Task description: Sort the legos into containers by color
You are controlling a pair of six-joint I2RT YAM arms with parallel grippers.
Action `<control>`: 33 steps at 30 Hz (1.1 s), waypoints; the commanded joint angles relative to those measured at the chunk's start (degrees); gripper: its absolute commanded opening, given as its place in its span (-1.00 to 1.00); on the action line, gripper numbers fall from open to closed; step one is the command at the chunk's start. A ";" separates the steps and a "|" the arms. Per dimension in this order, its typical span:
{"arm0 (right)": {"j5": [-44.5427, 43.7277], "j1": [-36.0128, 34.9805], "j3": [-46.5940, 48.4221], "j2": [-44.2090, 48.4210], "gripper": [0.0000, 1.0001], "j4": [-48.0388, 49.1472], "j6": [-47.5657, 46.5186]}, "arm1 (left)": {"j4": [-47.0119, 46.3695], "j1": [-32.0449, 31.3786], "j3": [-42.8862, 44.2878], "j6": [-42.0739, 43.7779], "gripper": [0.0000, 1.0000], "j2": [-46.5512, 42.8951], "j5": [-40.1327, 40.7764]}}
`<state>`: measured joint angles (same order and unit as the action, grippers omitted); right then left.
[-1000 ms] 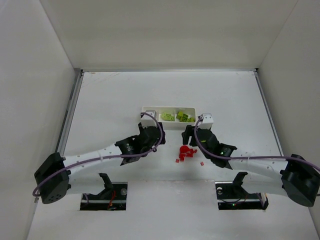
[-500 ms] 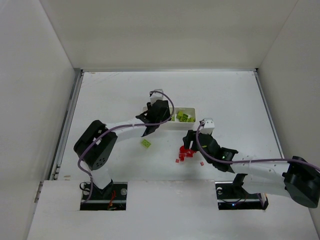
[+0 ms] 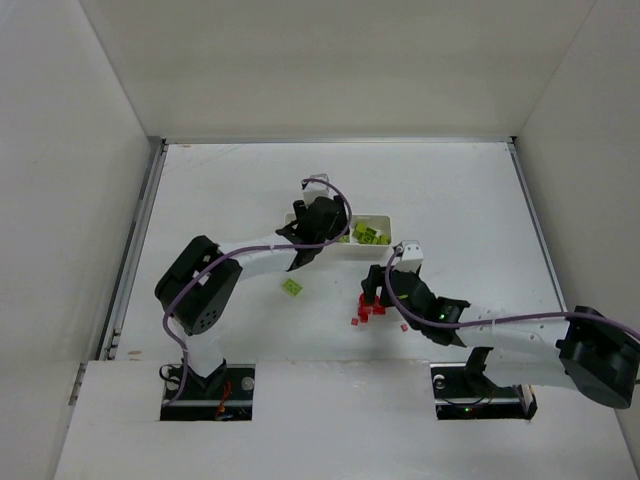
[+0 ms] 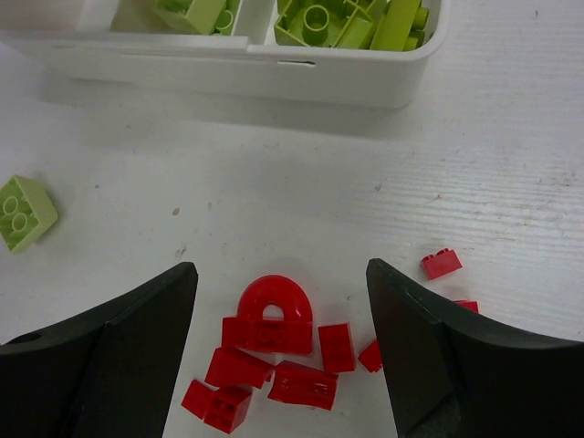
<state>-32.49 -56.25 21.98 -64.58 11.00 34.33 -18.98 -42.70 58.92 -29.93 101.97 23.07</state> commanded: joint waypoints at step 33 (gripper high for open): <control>18.25 -8.39 37.34 -47.03 0.47 9.47 -13.14 | 15.38 10.66 -47.05 -11.47 0.22 -67.26 0.84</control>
<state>-15.57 -64.82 55.59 -108.53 18.70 21.76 -5.41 -32.40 12.47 -40.12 35.77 24.05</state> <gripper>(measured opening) 0.780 0.626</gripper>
